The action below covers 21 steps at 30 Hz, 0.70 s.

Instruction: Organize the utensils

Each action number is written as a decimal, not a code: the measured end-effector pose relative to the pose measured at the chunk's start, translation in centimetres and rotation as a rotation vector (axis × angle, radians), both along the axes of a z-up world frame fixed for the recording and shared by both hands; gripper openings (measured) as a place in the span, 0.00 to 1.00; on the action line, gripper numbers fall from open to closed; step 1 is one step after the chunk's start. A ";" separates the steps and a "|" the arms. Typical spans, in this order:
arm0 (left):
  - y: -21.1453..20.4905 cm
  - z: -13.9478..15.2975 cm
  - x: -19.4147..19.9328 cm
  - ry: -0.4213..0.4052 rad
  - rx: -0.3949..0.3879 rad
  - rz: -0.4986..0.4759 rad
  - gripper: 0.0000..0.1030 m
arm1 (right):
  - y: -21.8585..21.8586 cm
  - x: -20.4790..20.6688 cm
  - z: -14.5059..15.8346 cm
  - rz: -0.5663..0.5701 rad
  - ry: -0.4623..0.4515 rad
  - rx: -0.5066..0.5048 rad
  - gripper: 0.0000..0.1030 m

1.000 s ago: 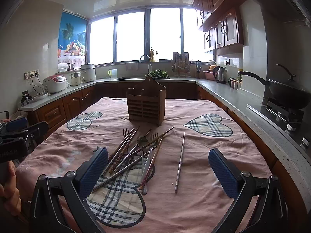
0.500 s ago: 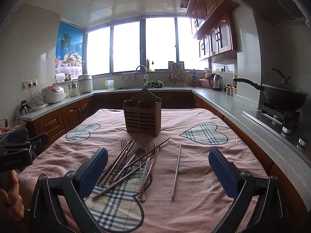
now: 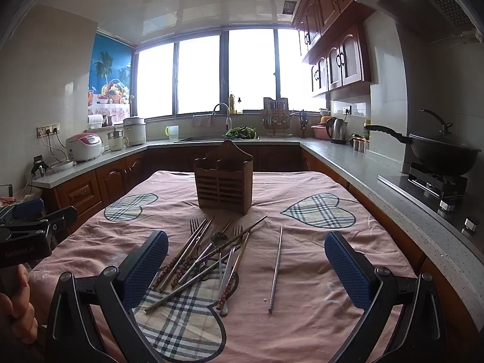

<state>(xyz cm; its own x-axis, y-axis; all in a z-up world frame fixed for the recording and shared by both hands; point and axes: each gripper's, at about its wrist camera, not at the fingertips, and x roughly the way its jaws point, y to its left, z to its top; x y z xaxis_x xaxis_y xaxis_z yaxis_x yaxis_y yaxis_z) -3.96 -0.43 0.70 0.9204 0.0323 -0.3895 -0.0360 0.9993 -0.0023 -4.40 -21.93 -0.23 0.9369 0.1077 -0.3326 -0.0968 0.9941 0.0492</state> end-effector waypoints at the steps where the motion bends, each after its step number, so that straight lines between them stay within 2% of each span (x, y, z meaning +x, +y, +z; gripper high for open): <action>1: 0.0 0.0 0.0 0.000 0.000 0.000 1.00 | 0.0 0.0 0.0 0.000 0.000 0.000 1.00; 21: 0.3 0.1 -0.2 -0.003 -0.008 0.000 1.00 | 0.1 -0.1 0.1 0.004 0.000 0.002 1.00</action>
